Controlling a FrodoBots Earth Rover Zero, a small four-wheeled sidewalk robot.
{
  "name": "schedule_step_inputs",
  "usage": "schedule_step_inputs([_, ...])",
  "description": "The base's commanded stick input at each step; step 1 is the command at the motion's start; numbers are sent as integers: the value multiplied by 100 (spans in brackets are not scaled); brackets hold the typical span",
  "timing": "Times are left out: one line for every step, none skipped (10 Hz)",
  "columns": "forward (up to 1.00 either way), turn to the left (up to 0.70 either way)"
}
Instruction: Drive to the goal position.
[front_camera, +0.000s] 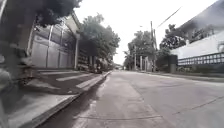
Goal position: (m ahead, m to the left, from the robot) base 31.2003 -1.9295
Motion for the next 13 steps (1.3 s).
schedule_step_inputs([5,0])
schedule_step_inputs([6,0])
schedule_step_inputs([3,0])
schedule_step_inputs([-5,0])
schedule_step_inputs([-55,0])
schedule_step_inputs([-69,0])
schedule_step_inputs([-69,0])
schedule_step_inputs([1,0])
schedule_step_inputs([4,0])
schedule_step_inputs([5,0])
schedule_step_inputs([6,0])
schedule_step_inputs([8,0])
schedule_step_inputs([10,0])
